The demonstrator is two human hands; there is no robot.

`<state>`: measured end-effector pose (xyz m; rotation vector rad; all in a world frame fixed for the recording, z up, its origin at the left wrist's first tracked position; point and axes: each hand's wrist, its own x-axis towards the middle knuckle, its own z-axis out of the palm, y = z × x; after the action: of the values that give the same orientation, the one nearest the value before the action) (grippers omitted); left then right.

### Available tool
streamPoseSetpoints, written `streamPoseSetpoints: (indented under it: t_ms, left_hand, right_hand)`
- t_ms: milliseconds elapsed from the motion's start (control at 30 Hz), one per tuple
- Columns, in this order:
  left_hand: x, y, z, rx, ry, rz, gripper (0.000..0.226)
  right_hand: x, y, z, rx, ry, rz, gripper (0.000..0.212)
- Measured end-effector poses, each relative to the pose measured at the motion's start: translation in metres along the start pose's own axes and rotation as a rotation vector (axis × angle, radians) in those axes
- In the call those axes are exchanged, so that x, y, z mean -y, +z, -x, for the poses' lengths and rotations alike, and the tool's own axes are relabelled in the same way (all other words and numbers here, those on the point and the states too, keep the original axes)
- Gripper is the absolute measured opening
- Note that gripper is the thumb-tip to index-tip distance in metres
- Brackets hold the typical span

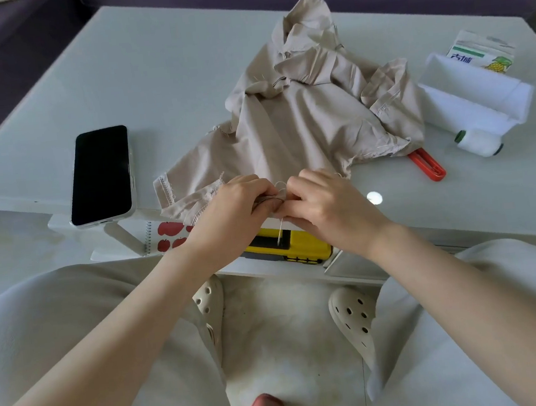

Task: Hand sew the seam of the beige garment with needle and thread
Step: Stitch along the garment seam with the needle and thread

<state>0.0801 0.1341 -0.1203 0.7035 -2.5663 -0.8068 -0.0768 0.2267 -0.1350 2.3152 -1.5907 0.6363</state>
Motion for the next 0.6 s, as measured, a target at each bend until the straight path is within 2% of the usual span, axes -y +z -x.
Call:
streamPoseSetpoints:
  t_ms: [67, 300, 400, 600]
  left_hand:
    - [0.001, 0.0, 0.0, 0.013, 0.004, -0.015, 0.01]
    - [0.003, 0.005, 0.002, 0.052, -0.01, -0.019, 0.02]
    - [0.004, 0.006, 0.001, 0.022, -0.014, -0.03, 0.01]
    - [0.002, 0.006, 0.001, -0.007, -0.013, -0.026, 0.011]
  right_hand:
    - [0.003, 0.002, 0.0, -0.011, 0.01, -0.04, 0.014]
    - [0.016, 0.006, 0.004, -0.045, 0.137, -0.295, 0.021]
    - [0.021, 0.008, 0.013, -0.001, 0.115, -0.343, 0.022]
    - [0.031, 0.01, 0.038, 0.107, 0.169, -0.411, 0.025]
